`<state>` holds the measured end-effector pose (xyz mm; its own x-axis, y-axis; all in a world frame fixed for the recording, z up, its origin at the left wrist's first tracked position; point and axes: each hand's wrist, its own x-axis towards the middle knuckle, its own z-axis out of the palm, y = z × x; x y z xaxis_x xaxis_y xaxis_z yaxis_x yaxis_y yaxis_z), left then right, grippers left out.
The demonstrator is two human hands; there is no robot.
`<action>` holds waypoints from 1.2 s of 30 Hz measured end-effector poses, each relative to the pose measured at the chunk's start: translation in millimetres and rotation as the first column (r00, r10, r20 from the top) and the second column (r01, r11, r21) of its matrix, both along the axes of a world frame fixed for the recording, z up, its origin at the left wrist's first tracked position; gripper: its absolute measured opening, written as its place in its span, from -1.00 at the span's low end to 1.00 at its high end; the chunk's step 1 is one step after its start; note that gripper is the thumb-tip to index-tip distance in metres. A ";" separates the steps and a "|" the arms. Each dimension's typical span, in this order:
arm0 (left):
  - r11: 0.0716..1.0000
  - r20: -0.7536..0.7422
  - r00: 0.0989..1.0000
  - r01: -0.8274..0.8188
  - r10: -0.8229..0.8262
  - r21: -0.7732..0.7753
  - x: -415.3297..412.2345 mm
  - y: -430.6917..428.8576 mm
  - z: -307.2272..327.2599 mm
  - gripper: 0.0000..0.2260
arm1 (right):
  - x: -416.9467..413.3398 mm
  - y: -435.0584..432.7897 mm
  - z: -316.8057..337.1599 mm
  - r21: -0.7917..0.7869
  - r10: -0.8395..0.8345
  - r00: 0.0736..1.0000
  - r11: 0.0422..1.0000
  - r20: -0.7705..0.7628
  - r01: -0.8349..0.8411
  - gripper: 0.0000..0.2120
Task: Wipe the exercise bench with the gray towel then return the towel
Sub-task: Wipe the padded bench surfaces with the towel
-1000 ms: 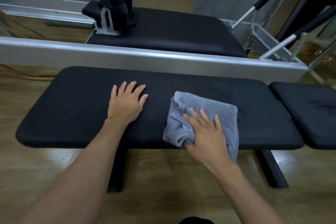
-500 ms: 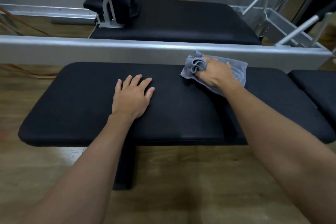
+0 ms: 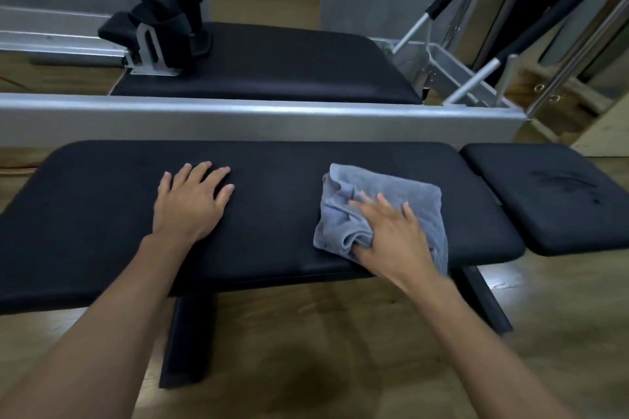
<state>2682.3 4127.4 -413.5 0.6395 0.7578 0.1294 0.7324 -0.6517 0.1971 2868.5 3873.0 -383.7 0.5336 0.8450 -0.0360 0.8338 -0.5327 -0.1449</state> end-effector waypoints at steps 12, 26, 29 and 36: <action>0.999 -0.046 0.999 -0.002 0.000 -0.039 28.9 -4.1 33.7 -0.62 | 50.9 66.9 17.3 0.102 -0.076 0.996 0.992 -0.041 0.080 -0.53; 0.987 -0.150 0.979 0.126 -0.141 -0.104 81.5 -27.4 49.2 -0.60 | 38.8 41.7 2.6 0.056 -0.053 0.998 0.997 -0.017 0.054 -0.39; 0.988 -0.144 0.979 0.132 -0.143 -0.085 80.4 -29.2 48.3 -0.59 | -0.2 -18.2 -9.5 0.086 -0.032 0.999 0.996 0.028 0.029 -0.34; 0.990 -0.111 0.985 0.124 -0.132 -0.072 82.1 -30.1 43.8 -0.59 | 17.6 -4.1 0.0 0.076 -0.067 0.998 0.995 -0.011 0.067 -0.32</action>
